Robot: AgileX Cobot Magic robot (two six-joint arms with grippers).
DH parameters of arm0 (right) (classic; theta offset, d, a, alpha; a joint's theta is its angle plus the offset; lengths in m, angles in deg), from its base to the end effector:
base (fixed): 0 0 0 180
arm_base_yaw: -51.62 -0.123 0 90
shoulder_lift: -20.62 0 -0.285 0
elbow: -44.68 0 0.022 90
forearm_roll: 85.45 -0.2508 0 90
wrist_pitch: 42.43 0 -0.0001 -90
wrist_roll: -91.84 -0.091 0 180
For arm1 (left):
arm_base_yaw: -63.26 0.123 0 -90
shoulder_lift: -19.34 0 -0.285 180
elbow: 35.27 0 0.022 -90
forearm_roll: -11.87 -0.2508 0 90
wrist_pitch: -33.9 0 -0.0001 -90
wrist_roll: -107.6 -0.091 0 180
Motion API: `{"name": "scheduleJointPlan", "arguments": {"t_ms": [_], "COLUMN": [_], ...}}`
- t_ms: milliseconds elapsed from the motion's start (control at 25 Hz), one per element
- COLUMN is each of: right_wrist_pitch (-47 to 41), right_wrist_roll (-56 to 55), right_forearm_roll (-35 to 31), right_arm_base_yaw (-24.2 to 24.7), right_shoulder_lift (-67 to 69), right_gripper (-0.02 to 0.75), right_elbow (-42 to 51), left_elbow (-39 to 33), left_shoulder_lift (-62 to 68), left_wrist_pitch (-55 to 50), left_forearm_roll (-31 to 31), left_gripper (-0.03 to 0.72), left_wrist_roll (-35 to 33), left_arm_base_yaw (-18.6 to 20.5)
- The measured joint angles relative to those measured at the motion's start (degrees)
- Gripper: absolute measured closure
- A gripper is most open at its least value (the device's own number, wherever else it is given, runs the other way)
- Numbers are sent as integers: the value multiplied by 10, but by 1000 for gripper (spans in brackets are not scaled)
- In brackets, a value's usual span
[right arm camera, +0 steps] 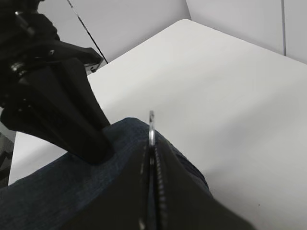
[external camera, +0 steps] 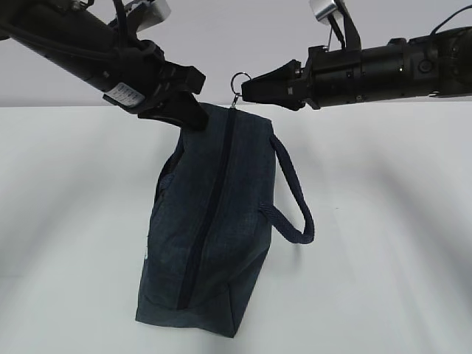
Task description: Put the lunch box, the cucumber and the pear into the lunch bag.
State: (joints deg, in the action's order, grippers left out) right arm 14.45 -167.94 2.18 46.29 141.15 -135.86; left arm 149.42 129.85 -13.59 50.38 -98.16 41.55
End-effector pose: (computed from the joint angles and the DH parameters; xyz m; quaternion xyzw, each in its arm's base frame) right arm 0.4088 0.1146 0.2400 -0.3226 0.7193 0.4019 0.4657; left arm 0.3487 -0.1838 0.2754 0.2226 0.9056 -0.2801 0.2279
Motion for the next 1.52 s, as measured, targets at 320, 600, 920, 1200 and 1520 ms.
{"name": "scheduleJointPlan", "arguments": {"t_ms": [320, 600, 920, 1200, 1520], "right_wrist_pitch": [-18, -20, -3, 14, 22], "right_wrist_roll": [2, 0, -31, -55, -59], "right_forearm_roll": [-3, -9, -10, -10, -10], "right_arm_base_yaw": [0, 0, 2, 9, 9], "right_shoulder_lift": [0, 3, 41, 41, 43], "right_gripper": [738, 738, 738, 738, 738], "right_elbow": [0, -6, -32, -37, -40], "left_elbow": [0, 0, 1, 1, 1], "left_shoulder_lift": [-2, -11, -12, -34, -46], "left_wrist_pitch": [-15, -34, -57, -70, -81], "left_forearm_roll": [0, -1, -3, -5, -9], "left_gripper": [665, 666, 666, 666, 666], "left_wrist_roll": [-22, -27, -29, -42, -55], "left_arm_base_yaw": [0, 0, 0, 0, -4]}}
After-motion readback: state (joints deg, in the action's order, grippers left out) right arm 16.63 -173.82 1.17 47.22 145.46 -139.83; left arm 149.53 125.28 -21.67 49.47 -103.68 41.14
